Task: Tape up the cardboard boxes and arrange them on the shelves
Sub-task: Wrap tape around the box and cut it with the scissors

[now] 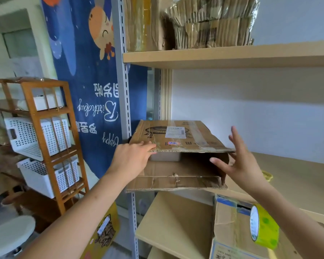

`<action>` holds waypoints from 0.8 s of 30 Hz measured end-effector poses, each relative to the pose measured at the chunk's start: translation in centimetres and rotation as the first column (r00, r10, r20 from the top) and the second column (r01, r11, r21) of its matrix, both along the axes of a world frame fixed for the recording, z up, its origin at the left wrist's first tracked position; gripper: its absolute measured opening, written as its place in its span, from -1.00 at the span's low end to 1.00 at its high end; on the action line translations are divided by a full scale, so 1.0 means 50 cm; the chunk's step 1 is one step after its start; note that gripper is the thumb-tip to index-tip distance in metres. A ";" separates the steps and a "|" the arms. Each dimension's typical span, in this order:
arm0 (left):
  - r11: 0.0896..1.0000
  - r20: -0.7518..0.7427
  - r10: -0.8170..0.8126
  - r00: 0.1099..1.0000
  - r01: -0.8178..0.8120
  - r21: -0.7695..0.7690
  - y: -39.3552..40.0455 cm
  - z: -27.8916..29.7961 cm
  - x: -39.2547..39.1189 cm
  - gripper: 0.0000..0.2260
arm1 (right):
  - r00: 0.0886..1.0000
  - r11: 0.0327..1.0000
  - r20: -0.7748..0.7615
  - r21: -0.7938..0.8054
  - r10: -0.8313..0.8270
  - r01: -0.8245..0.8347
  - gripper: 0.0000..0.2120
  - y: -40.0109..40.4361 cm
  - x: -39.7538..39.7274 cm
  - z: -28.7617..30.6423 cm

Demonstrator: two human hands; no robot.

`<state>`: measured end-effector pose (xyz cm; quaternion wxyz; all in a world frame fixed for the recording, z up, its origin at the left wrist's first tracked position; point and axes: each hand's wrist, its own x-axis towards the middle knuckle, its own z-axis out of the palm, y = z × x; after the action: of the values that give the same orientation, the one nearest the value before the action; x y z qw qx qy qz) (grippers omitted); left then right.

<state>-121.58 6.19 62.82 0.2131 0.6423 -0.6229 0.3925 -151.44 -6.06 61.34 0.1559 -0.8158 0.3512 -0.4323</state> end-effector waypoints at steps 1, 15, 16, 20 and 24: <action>1.000 0.003 -0.003 1.000 0.003 0.004 -0.001 0.002 0.001 -0.79 | 0.988 0.981 0.099 0.138 0.119 -0.132 0.03 -0.008 -0.013 -0.006; 0.993 -0.180 -0.110 0.977 0.100 -0.061 0.005 -0.008 0.004 -0.77 | 0.935 0.955 -0.284 0.142 -0.213 0.260 -0.21 -0.091 0.059 -0.061; 0.985 -0.279 -0.170 0.945 0.159 -0.059 0.009 -0.009 0.007 -0.72 | 0.919 0.938 -0.263 0.108 -0.294 0.331 -0.24 -0.090 0.072 -0.070; 0.920 -0.589 -0.358 0.725 0.383 -0.087 0.033 -0.028 0.049 -0.42 | 0.918 0.915 -0.173 0.133 -0.356 0.380 -0.24 -0.095 0.089 -0.096; 0.933 -0.682 -0.267 0.681 0.361 -0.005 0.024 -0.077 0.079 -0.33 | 0.969 0.967 -0.167 0.147 -0.184 0.209 -0.34 -0.087 0.069 -0.078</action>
<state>-117.65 7.38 58.98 0.4452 0.6360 -0.6284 0.0501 -147.98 -10.40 57.46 0.1512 -0.7917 0.4757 -0.3522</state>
